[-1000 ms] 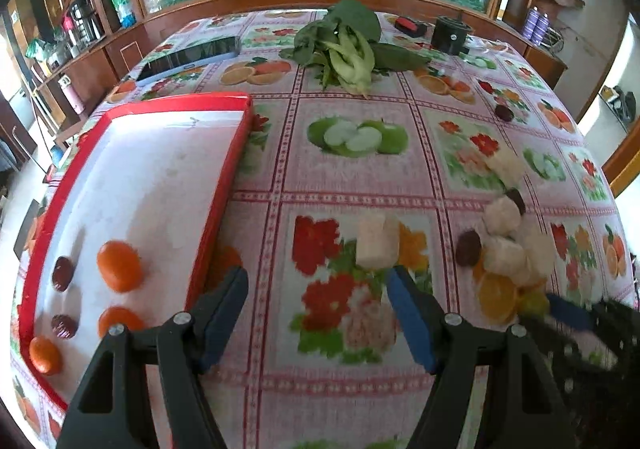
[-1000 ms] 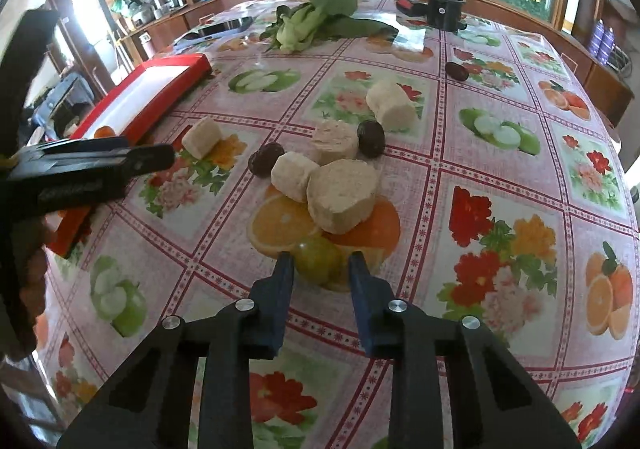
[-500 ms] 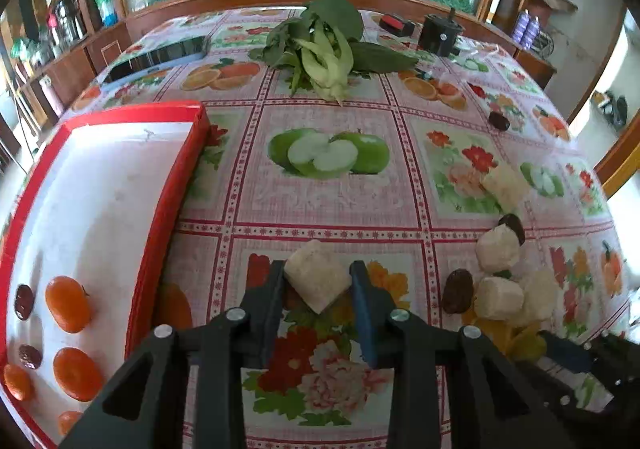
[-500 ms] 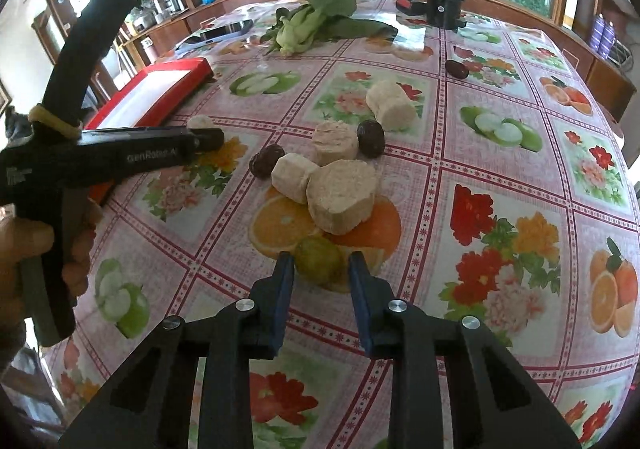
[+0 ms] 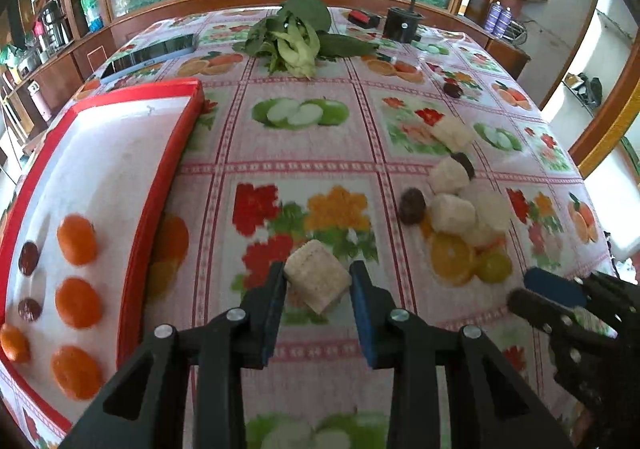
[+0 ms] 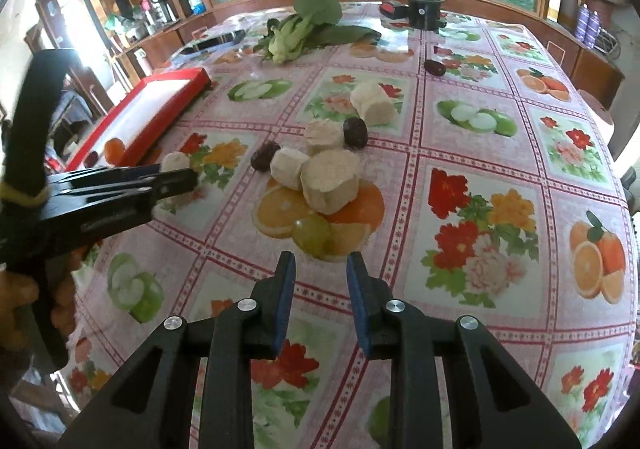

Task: Organize fruits
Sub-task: 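Grasp the small green fruit with the right gripper while the left gripper holds the cube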

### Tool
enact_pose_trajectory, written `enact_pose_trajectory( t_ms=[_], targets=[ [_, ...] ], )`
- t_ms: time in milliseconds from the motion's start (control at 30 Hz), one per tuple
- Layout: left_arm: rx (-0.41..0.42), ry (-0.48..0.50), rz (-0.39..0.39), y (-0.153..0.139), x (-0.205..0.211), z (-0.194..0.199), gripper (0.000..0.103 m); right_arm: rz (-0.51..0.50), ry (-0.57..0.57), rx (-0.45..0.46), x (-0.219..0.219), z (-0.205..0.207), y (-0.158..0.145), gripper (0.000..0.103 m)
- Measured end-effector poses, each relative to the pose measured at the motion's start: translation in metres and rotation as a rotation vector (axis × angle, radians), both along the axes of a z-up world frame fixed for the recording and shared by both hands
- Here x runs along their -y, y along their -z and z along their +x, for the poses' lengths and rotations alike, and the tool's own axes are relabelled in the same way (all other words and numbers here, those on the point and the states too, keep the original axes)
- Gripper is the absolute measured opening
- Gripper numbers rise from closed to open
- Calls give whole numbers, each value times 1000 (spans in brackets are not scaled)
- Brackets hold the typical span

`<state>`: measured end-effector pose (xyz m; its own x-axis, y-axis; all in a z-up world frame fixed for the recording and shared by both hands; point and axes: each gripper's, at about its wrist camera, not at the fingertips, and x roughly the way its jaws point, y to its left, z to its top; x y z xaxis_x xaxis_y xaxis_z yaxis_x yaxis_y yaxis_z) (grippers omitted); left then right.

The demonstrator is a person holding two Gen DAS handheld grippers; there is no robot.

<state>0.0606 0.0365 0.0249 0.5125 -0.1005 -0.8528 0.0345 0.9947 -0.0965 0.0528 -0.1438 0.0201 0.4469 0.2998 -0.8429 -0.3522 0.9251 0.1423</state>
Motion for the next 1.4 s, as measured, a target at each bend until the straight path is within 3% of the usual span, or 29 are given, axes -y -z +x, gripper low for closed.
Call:
enact_pose_trajectory(
  t_ms=[167, 267, 500, 633, 767, 1067, 1400],
  targets=[
    [-11, 6, -9, 1, -3, -13, 35, 47, 22, -52, -7, 16, 8, 29],
    [-20, 9, -23, 2, -7, -21, 35, -1, 1, -7, -21, 19, 8, 38],
    [-30, 13, -43, 8, -13, -30, 35, -128, -36, 54, -37, 21, 12, 43],
    [-17, 15, -38, 8, -12, -32, 35, -119, -3, 56, -28, 25, 12, 24],
    [0, 25, -21, 9, -8, -34, 35, -110, 13, 40, -19, 20, 9, 24],
    [23, 73, -91, -4, -5, -52, 35, -78, 2, 52, -15, -18, -6, 24],
    [36, 94, -108, -17, -15, -64, 35, -68, -8, 72, -39, -29, -15, 24]
  ],
)
